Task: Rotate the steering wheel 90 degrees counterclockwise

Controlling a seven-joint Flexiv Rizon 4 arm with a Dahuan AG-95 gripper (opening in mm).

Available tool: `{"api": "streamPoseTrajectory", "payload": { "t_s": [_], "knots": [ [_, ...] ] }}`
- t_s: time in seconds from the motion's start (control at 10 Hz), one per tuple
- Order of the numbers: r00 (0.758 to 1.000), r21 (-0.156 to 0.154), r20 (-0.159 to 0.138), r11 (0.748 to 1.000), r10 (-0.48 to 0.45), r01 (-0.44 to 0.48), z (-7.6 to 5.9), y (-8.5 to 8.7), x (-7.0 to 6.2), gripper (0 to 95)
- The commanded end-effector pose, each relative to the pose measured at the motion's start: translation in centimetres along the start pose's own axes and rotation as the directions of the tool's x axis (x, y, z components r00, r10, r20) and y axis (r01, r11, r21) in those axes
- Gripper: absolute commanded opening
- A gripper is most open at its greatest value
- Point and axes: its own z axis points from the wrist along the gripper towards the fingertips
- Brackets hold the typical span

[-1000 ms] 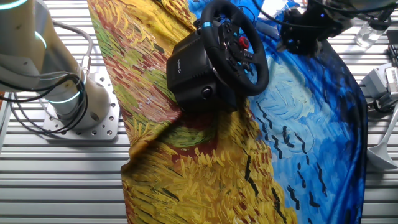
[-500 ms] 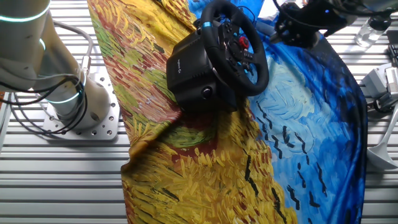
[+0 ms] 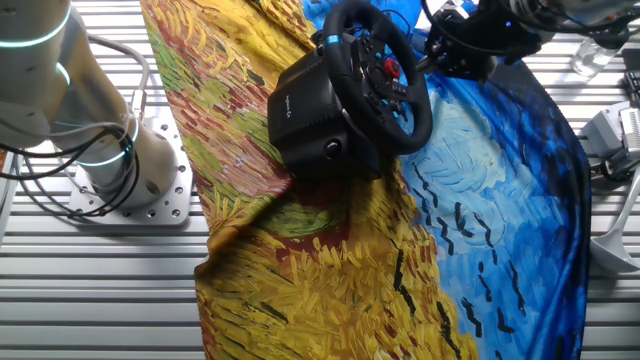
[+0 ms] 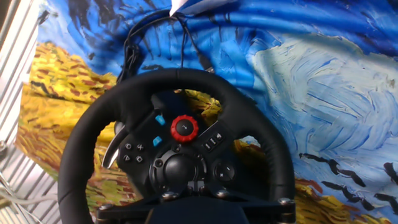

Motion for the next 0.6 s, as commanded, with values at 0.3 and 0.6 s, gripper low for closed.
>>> {"api": "streamPoseTrajectory", "payload": {
  "t_s": [0.3, 0.6],
  "knots": [
    [1.0, 0.022, -0.001, 0.999, -0.028, 0.028, 0.02, -0.02, 0.04, 0.0],
    [0.999, 0.025, -0.001, 0.999, -0.041, 0.041, 0.02, -0.02, 0.04, 0.0]
  ]
}}
